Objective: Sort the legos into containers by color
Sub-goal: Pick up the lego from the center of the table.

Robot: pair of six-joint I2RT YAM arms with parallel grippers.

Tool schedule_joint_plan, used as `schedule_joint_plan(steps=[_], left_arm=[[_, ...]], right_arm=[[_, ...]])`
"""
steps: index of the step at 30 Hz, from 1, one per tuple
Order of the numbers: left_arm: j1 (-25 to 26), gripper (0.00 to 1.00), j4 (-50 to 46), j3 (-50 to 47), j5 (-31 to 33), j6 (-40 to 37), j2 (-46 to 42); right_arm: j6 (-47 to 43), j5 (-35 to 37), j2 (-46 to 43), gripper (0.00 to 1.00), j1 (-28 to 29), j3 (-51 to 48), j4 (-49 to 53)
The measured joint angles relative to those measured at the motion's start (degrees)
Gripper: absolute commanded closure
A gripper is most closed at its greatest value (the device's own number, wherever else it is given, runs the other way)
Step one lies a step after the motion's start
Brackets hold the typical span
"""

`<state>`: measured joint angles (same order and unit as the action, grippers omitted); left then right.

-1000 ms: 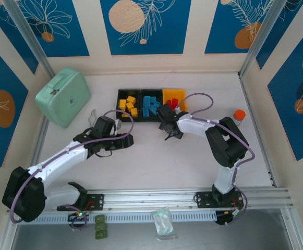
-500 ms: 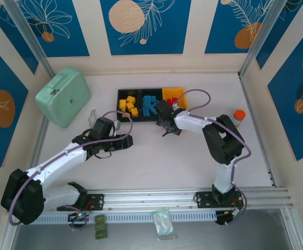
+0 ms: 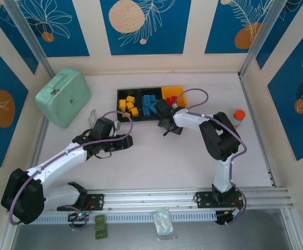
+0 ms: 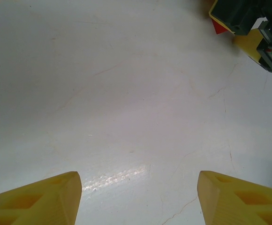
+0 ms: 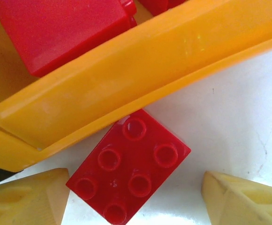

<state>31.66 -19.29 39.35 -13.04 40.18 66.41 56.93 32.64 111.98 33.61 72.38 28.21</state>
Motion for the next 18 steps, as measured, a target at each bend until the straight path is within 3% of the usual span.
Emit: schedule_joint_plan(steps=[11,18], left_arm=[[0.0,0.34,0.5,-0.2,0.0,0.13,0.39],[0.02,0.34,1.05,-0.33,-0.02,0.48,0.94]], right_arm=[[0.13,1.11,-4.42,0.65,0.17,-6.91,-3.74],[-0.02,1.84,-9.94,0.7,0.2,-12.85,-3.78]])
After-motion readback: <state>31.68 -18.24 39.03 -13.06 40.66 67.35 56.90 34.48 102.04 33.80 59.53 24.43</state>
